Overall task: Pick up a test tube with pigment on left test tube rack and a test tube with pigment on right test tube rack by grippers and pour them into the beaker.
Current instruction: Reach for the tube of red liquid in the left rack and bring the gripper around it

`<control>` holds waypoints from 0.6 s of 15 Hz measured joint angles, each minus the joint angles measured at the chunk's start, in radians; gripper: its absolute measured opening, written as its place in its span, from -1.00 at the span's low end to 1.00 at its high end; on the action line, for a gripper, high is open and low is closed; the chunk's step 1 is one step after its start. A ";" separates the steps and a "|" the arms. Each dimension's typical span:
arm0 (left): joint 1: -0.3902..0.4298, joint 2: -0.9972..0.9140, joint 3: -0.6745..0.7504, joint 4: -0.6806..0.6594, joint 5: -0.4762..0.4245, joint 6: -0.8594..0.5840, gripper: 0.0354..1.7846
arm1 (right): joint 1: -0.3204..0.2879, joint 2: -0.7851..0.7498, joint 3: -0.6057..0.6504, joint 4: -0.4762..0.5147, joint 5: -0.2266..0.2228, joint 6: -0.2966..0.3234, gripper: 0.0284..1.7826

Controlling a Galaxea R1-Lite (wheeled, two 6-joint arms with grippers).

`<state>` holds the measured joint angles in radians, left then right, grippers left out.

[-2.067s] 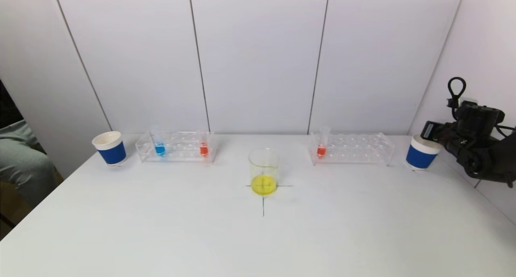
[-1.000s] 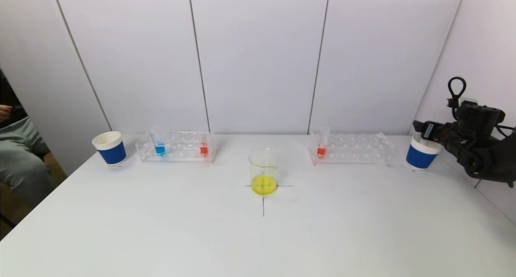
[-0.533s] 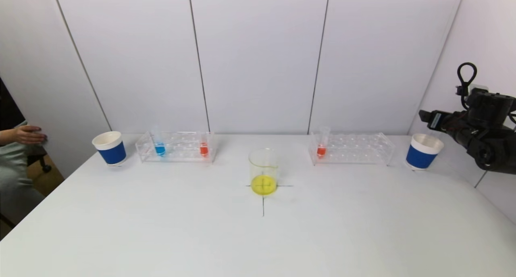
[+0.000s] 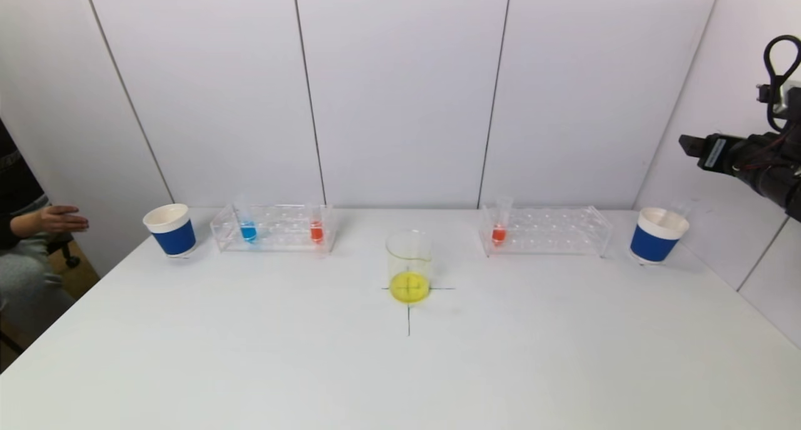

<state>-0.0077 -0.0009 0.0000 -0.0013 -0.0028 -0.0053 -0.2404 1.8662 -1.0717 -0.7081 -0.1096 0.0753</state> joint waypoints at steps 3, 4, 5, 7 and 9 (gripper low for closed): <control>0.000 0.000 0.000 0.000 0.000 0.000 0.98 | 0.035 -0.199 0.128 0.031 -0.008 0.000 0.99; 0.000 0.000 0.000 0.000 0.000 0.000 0.98 | 0.049 -0.271 0.177 0.036 -0.011 0.000 0.99; 0.000 0.000 0.000 0.000 0.001 0.000 0.98 | 0.064 -0.345 0.227 0.042 -0.015 -0.001 0.99; 0.000 0.000 0.000 0.000 0.000 0.000 0.98 | 0.098 -0.507 0.324 0.074 -0.018 -0.002 0.99; 0.000 0.000 0.000 0.000 0.001 0.000 0.98 | 0.129 -0.676 0.401 0.143 -0.014 -0.002 0.99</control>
<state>-0.0077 -0.0009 0.0000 -0.0013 -0.0019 -0.0057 -0.1111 1.1906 -0.6706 -0.5647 -0.1240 0.0736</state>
